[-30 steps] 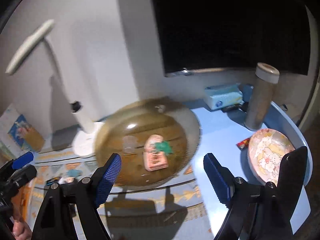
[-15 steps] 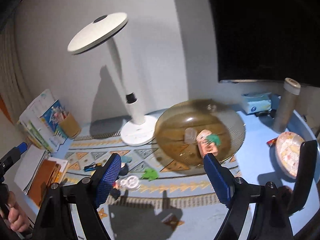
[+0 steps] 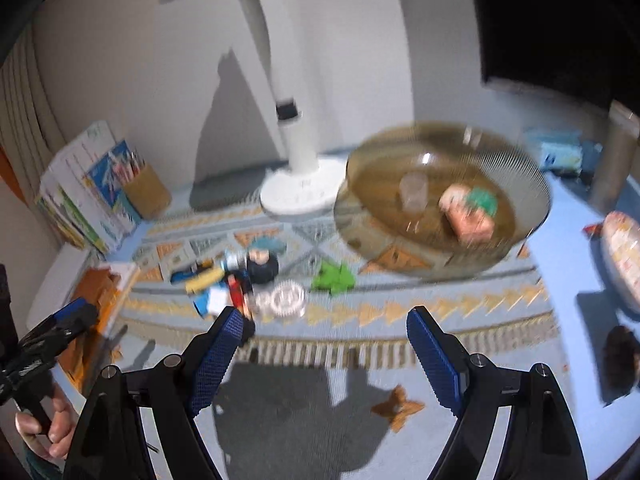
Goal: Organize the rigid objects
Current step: 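Move both tools back to the remaining items on the rug, then grasp the black lighter with left tool while right tool grasps green frog toy, then drop the black lighter into the amber bowl with left tool while right tool drops the frog in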
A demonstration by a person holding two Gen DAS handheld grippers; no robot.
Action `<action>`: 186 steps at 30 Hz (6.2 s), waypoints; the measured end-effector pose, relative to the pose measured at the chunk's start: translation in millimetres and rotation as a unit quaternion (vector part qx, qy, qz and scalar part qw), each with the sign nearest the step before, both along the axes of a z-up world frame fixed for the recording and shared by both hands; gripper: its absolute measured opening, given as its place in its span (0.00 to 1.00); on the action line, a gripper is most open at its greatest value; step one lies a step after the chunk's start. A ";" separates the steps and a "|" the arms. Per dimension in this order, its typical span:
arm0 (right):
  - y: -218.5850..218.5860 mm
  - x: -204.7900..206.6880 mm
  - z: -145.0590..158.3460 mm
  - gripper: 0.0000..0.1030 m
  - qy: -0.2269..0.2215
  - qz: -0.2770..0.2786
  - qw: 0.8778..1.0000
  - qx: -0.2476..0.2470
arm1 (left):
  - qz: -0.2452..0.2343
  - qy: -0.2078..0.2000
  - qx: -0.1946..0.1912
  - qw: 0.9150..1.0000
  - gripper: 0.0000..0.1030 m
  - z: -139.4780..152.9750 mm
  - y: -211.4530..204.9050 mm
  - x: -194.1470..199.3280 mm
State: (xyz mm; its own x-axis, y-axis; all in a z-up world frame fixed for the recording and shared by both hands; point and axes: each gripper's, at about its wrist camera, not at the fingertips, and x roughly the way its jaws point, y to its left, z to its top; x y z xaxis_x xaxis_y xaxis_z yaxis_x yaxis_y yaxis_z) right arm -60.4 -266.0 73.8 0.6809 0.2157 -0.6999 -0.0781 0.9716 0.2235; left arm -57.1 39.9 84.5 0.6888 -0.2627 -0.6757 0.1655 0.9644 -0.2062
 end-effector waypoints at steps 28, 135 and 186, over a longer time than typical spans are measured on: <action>1.8 37.0 -84.4 0.81 0.097 0.032 0.994 0.045 | -0.034 0.029 0.100 0.994 0.89 -35.6 10.0 63.9; -183.4 64.3 55.2 0.44 -0.045 -0.157 0.986 -0.031 | -0.190 0.001 0.005 0.982 0.20 45.5 -284.2 115.4; -153.7 66.1 -74.2 0.35 0.101 -0.113 0.987 -0.058 | -0.122 0.003 -0.024 0.992 0.70 36.4 -119.1 60.3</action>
State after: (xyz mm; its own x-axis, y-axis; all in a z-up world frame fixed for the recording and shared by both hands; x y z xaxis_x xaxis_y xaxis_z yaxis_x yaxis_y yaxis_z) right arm 5.7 -419.7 -0.4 0.5466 -0.0149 -0.8373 0.1788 0.9789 0.0993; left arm 3.1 -79.1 121.0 0.5969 -0.4526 -0.6625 0.3906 0.8852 -0.2528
